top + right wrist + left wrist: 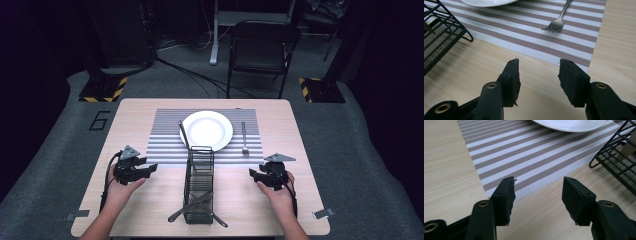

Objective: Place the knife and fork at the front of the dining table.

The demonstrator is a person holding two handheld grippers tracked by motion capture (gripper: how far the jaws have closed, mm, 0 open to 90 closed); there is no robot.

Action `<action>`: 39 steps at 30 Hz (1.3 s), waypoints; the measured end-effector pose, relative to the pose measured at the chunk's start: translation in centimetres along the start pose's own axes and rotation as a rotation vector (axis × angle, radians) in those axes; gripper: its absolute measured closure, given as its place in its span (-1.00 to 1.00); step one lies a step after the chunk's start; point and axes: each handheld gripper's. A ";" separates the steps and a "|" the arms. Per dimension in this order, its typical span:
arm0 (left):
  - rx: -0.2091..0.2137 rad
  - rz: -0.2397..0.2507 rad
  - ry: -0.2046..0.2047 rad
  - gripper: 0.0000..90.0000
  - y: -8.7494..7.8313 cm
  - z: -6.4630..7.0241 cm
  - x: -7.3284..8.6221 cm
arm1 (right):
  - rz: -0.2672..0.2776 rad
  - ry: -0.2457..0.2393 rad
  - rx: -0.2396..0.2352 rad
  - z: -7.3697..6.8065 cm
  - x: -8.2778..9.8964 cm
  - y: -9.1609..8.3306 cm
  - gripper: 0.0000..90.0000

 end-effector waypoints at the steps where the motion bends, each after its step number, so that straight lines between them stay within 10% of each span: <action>1: 0.001 0.002 0.001 -0.04 0.0 0.2 -0.3 | 0.006 -0.002 0.002 -0.1 0.0 0.0 0.13; 9: 0.018 0.030 0.019 -0.08 -0.6 1.2 -2.7 | 0.012 -0.072 0.032 -0.3 0.0 0.0 0.13; 39: 0.110 0.090 0.086 0.18 -2.5 5.0 -9.3 | -0.011 -0.043 0.018 0.0 0.1 0.3 0.12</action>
Point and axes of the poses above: each handheld gripper's, and its own axes: y roughly forward along the jaws, x roughly out of its underside, z roughly to its right, and after that the axes turned 3 degrees about y, right-handed
